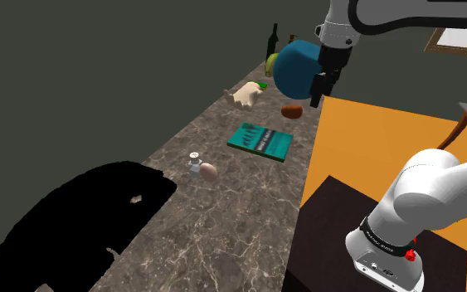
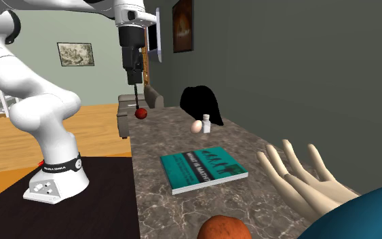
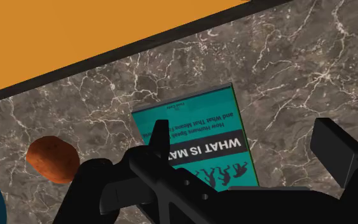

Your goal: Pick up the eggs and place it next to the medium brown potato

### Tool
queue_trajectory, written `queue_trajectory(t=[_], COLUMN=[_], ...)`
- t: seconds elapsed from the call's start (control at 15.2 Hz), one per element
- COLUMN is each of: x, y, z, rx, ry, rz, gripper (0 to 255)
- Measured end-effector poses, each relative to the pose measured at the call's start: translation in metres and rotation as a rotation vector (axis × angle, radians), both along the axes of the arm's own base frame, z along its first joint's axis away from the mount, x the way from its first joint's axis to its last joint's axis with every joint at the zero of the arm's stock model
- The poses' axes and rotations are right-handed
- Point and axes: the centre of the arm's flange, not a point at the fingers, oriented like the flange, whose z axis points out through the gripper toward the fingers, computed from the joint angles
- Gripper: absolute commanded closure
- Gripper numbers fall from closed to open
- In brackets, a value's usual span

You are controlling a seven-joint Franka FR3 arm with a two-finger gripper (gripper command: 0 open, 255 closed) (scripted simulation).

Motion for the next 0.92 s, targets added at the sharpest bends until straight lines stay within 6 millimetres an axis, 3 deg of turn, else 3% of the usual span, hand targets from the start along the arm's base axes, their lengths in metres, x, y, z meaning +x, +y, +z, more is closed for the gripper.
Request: queue_trajectory(t=[0.13, 0.33, 0.92], x=[0.003, 0.016, 0.063], y=[0.005, 0.029, 0.12], z=[-0.003, -0.024, -0.083], rx=[-0.001, -0.005, -0.02], ry=[-0.002, -0.012, -0.051], rz=[0.0, -0.001, -0.003], gripper=[0, 0, 0])
